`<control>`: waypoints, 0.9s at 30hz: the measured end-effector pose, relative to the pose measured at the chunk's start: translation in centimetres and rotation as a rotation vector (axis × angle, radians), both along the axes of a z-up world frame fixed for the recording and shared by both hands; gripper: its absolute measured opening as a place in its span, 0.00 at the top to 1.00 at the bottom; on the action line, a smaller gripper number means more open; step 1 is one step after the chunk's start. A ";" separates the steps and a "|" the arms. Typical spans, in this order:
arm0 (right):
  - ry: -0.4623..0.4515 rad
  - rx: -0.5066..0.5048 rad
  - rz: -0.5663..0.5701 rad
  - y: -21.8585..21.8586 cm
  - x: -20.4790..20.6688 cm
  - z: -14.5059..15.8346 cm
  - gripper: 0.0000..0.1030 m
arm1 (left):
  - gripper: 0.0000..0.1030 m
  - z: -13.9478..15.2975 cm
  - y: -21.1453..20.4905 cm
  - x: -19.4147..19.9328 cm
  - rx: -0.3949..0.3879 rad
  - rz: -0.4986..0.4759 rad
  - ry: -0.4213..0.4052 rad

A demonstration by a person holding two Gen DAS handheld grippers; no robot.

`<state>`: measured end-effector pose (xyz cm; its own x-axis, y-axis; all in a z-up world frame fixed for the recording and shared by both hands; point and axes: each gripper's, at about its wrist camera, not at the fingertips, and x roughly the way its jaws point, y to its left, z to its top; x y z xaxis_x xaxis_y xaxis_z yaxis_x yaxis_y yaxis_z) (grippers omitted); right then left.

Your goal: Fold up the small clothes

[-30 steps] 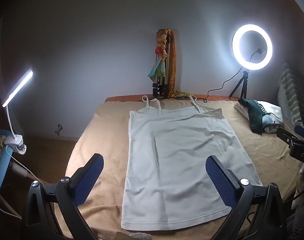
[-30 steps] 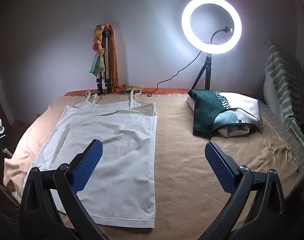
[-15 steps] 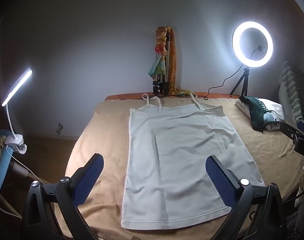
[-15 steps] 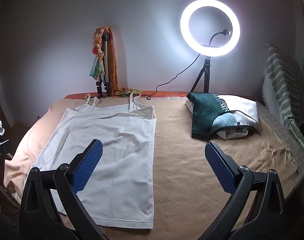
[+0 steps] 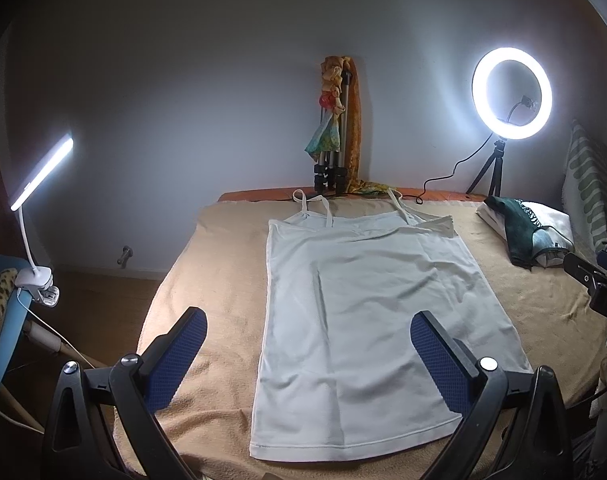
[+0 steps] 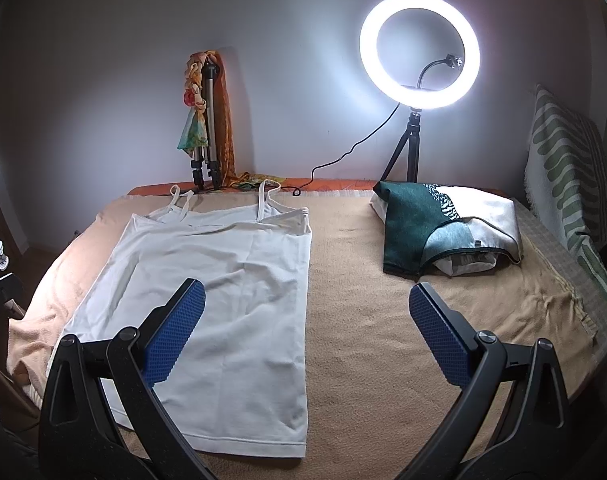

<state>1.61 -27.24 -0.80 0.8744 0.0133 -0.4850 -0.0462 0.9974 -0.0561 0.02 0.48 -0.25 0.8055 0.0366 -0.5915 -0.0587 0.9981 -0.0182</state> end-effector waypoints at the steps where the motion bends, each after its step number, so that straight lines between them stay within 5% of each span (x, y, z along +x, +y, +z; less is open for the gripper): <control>1: -0.001 0.000 0.000 0.0 0.0 0.0 0.00 | 0.00 0.0 0.1 0.0 0.000 0.000 -0.001; 27: 0.001 0.001 0.001 0.2 0.1 -0.4 0.00 | 0.00 0.2 0.3 0.1 0.004 0.008 -0.002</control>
<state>1.69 -27.06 -1.17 0.8739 0.0147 -0.4859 -0.0474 0.9974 -0.0549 0.14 0.75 -0.08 0.8065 0.0454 -0.5895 -0.0666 0.9977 -0.0143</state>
